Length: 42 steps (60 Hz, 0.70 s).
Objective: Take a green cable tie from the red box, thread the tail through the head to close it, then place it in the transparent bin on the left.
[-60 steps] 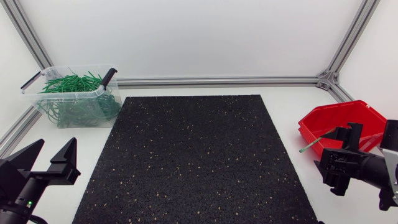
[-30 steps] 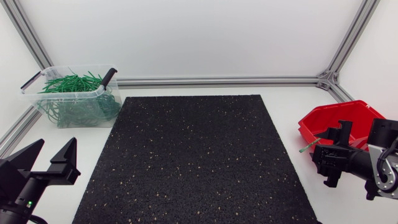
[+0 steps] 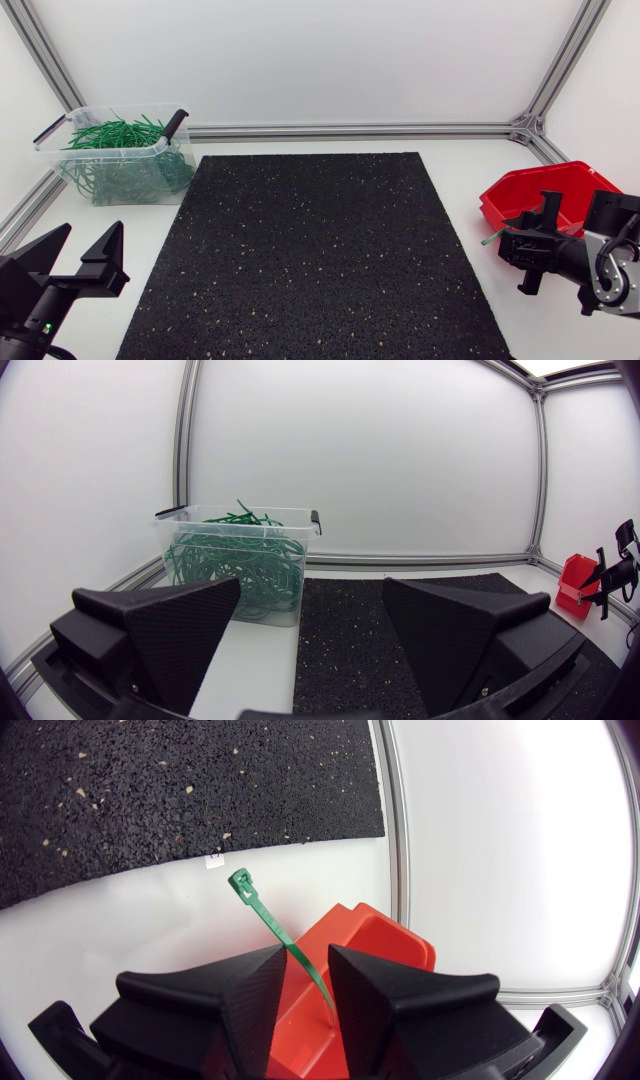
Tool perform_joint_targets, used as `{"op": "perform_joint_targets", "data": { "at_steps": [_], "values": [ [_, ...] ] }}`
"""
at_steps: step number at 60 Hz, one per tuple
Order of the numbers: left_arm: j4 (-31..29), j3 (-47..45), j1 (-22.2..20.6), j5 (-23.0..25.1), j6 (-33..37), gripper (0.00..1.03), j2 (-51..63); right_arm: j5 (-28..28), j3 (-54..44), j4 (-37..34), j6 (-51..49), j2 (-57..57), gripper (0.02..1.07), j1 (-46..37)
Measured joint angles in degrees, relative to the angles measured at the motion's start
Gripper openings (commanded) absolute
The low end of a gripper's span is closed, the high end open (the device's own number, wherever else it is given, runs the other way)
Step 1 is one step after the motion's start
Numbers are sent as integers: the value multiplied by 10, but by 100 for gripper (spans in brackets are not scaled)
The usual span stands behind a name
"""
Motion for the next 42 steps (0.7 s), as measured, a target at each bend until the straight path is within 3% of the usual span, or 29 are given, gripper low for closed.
{"op": "perform_joint_targets", "data": {
  "at_steps": [13, 33, 42],
  "values": [
    [0, 0, 0, 0, 0, 99, 0, 4, 0, 7, -3, 8, 12, 6],
    [0, 0, 0, 0, 0, 99, 0, 4, 9, 7, -4, 6, 8, 11],
    [0, 0, 0, 0, 0, 99, 0, 5, 29, -53, 10, -21, 8, 19]
  ]
}}
